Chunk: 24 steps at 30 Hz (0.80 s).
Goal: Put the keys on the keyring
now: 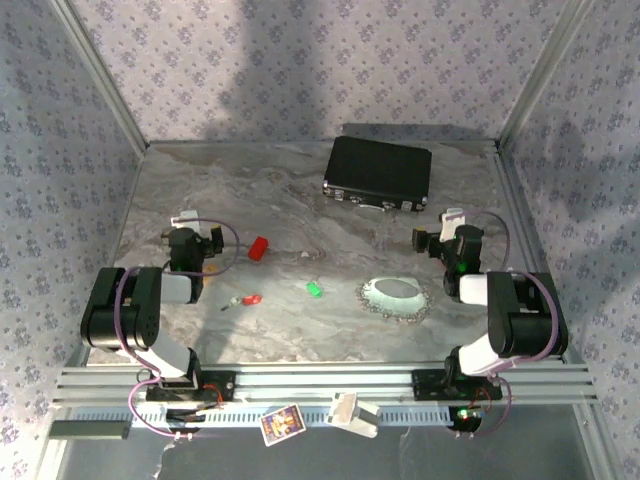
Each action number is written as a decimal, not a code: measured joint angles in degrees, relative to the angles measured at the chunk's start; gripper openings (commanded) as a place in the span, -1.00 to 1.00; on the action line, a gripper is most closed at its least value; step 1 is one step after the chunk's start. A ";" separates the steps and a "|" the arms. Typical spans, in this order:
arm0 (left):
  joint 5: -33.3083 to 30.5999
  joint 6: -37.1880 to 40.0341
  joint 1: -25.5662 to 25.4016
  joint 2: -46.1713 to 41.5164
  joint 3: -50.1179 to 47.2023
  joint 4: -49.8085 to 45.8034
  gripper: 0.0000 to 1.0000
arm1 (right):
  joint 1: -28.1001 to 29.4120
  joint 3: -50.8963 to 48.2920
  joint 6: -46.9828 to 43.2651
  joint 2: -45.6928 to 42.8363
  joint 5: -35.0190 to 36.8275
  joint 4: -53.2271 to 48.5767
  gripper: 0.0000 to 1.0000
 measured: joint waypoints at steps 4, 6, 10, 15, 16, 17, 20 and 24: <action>0.00 0.00 0.00 0.00 0.00 0.00 0.99 | 0.00 0.00 0.00 -0.02 -0.02 -0.02 0.98; 0.00 -0.02 0.00 0.00 0.00 0.00 0.99 | 0.00 0.00 0.00 -0.02 -0.04 -0.02 0.98; 0.00 0.00 0.00 0.00 0.00 0.00 0.99 | 0.00 0.00 0.00 -0.02 -0.07 -0.02 0.98; 0.00 -0.02 0.00 0.00 0.00 0.00 0.99 | 0.00 0.00 0.00 0.00 -0.22 -0.02 0.98; 0.00 -0.02 0.00 -0.02 0.00 0.00 0.99 | 0.00 0.00 0.00 -0.02 -0.22 -0.02 0.98; 0.00 -0.02 0.00 0.00 0.00 0.00 0.99 | 0.00 0.00 0.00 -0.02 -0.22 -0.02 0.98; 0.02 -0.20 0.00 0.00 0.00 0.00 0.99 | 0.00 0.04 0.07 0.00 0.28 -0.09 0.98; 0.02 -0.22 0.20 0.00 0.00 0.00 0.99 | -0.48 0.72 0.68 0.26 2.01 -0.50 0.98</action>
